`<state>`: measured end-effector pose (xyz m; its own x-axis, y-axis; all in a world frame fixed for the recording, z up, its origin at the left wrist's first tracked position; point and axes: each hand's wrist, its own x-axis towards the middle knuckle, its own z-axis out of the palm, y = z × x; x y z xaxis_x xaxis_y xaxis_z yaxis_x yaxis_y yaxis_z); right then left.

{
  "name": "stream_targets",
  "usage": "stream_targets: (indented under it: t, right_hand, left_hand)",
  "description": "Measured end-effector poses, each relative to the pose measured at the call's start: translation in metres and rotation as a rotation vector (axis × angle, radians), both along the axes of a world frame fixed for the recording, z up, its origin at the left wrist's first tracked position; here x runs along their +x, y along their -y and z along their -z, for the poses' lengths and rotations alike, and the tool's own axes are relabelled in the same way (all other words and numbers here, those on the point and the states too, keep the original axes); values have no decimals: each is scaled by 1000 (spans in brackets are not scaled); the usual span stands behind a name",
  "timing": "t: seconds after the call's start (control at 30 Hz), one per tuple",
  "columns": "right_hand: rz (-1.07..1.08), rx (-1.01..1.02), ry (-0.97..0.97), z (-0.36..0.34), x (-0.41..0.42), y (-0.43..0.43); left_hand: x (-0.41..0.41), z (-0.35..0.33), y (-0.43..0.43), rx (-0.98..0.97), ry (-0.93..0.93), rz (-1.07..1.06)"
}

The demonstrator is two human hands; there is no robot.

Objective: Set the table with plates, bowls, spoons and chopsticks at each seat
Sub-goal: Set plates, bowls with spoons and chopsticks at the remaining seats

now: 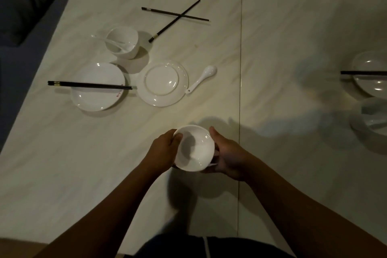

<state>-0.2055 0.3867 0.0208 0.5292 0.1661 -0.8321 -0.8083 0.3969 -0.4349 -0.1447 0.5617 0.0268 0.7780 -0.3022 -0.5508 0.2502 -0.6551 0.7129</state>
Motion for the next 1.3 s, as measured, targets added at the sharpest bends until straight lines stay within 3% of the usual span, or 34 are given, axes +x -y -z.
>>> stream_targets:
  t: [0.13, 0.3, 0.87, 1.1, 1.23, 1.3]
  right_hand:
    - [-93, -235, 156, 3, -13, -7]
    - [-101, -342, 200, 6, -10, -16]
    - [-99, -403, 226, 9, 27, -22]
    - [-44, -301, 180, 17, 35, -17]
    - [-109, -605, 163, 26, 54, -2]
    - [-145, -836, 242, 33, 73, 7]
  left_hand:
    - [-5, 8, 2, 78, -37, 38]
    - [-6, 14, 1, 122, 11, 38]
    - [27, 19, -7, 68, 29, -50]
    - [36, 22, -9, 39, 4, -44]
    - [52, 26, -18, 44, 78, -56]
    - [65, 35, -26, 148, 161, -9]
